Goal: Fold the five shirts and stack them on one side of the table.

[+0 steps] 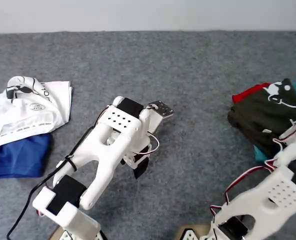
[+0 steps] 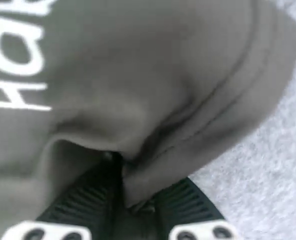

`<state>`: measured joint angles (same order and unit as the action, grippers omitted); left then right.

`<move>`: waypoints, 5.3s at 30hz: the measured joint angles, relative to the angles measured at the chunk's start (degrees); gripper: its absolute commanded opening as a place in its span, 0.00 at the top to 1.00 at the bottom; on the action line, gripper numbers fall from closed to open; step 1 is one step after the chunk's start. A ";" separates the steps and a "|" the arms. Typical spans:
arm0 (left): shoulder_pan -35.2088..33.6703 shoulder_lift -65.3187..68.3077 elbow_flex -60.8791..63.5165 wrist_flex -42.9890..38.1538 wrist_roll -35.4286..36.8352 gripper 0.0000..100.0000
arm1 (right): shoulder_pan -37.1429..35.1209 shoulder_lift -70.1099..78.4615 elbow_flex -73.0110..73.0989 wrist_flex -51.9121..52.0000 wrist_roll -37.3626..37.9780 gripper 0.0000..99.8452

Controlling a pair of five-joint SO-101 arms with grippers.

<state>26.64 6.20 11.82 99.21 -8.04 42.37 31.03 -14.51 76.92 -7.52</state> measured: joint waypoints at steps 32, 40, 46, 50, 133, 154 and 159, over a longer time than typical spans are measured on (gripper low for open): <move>0.00 0.00 0.00 0.00 0.00 0.80 | -12.04 8.62 -16.97 23.47 8.88 0.72; 0.00 0.00 0.00 0.00 0.00 0.80 | -12.04 3.96 -16.97 23.56 8.97 0.72; 0.00 0.00 0.00 0.00 0.00 0.80 | -12.04 -10.64 -16.97 23.56 12.48 0.72; -0.79 0.00 -0.35 0.00 -0.26 0.80 | -11.87 -20.04 -16.97 23.56 14.33 0.72; -32.53 16.70 -47.30 0.18 6.15 0.99 | -27.52 -54.42 26.11 23.38 20.40 0.72; 13.10 -5.45 -35.34 0.18 -8.79 0.98 | -15.47 -54.42 26.11 22.77 20.31 0.72; 13.89 -2.81 -32.53 0.18 -7.74 0.97 | -15.38 -54.42 26.11 22.77 20.31 0.72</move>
<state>40.53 3.38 -20.70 99.38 -15.78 26.99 -23.38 11.60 99.69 12.79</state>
